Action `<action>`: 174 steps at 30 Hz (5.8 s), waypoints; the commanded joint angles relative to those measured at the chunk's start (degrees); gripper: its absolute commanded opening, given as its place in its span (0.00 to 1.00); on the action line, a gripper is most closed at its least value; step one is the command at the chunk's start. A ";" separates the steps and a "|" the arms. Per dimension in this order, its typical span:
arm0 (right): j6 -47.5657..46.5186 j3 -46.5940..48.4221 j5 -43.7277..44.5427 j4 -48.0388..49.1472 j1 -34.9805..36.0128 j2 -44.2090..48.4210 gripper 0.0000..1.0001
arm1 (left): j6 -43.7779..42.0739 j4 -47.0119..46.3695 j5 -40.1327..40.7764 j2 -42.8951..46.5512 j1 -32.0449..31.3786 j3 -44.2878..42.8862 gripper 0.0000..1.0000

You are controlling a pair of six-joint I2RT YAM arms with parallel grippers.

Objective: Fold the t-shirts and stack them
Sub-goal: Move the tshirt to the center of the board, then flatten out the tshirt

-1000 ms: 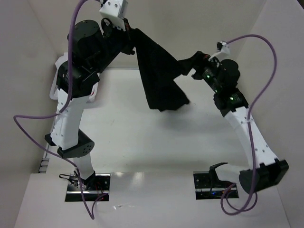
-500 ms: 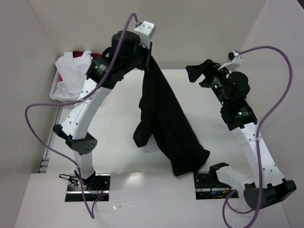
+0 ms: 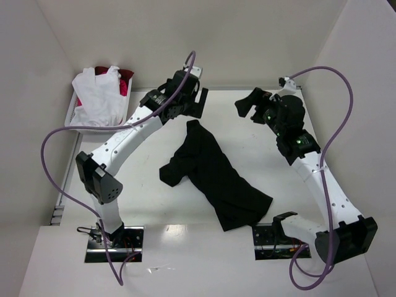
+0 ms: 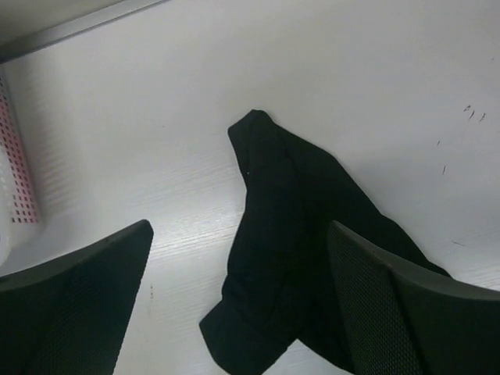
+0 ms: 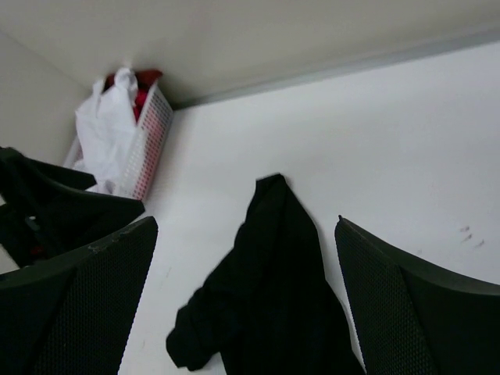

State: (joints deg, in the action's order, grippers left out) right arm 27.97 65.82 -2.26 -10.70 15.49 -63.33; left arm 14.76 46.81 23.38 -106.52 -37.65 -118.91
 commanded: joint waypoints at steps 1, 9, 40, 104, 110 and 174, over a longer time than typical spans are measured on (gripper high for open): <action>-0.81 -3.59 -2.22 -1.17 -0.02 -1.09 1.00 | 4.56 -3.29 -1.47 5.78 1.95 10.13 1.00; 0.86 -8.87 -0.64 -1.78 -0.02 1.02 1.00 | 8.97 -12.00 -15.63 8.52 4.34 30.65 1.00; 3.50 -12.65 3.76 -1.78 -0.02 1.19 1.00 | 3.08 -8.49 -0.26 -10.55 -4.53 23.11 0.82; 2.44 -16.78 -8.37 -10.92 0.51 5.32 1.00 | 9.76 -12.27 -13.62 -6.60 14.35 9.31 0.00; 0.69 -16.26 -12.58 -10.92 3.13 3.04 0.97 | 10.28 -12.27 -16.42 -6.07 19.18 6.43 0.00; -6.96 -4.21 8.50 -22.17 45.95 -36.68 0.67 | 9.76 -23.08 -22.58 -3.96 34.75 20.48 0.00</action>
State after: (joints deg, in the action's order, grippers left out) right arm 21.71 59.48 4.34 -31.81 60.38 -98.56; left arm 25.56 25.58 1.45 -113.67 -3.42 -98.98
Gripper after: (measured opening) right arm 0.673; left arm 0.009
